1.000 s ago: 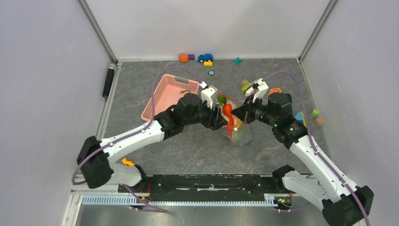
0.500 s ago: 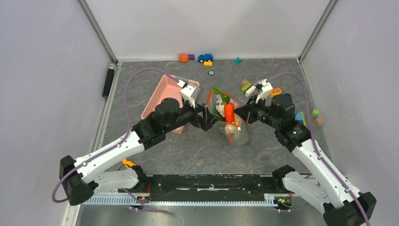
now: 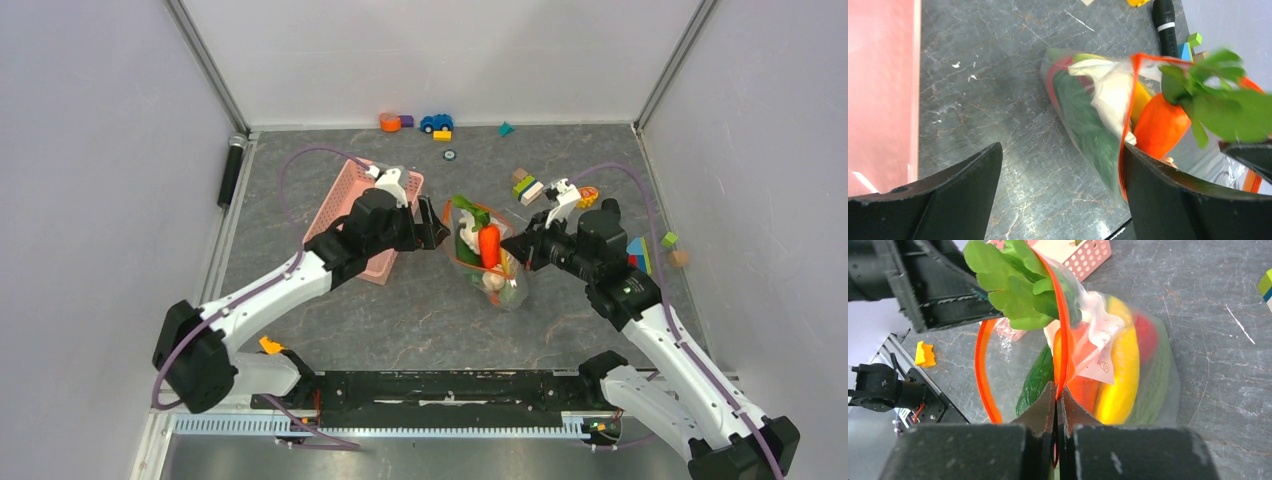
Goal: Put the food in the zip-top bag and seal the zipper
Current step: Adjust the fake vegetable in the zipper food storage bag.
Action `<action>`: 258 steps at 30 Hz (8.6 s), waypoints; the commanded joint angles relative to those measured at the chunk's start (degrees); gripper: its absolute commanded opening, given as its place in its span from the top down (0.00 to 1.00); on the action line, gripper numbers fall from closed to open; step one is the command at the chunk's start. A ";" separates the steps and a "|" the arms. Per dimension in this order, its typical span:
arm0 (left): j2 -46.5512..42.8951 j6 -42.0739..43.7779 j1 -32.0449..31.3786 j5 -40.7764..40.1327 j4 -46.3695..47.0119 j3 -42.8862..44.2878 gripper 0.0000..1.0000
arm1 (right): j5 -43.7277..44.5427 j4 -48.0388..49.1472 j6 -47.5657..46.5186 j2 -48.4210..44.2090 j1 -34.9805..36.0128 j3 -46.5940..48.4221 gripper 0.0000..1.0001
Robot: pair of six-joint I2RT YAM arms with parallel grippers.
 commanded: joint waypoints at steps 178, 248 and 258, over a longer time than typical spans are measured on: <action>17.13 -2.92 1.55 35.83 1.95 25.65 0.98 | -7.22 45.99 -24.44 11.67 19.98 -18.77 1.00; 20.27 -2.95 -0.41 47.52 8.73 22.90 0.98 | 55.66 -10.76 -1.19 -17.95 20.03 1.12 0.14; 20.41 -2.75 -0.41 47.83 8.70 22.80 0.98 | 52.00 -16.07 -0.86 -20.09 20.01 -1.52 0.15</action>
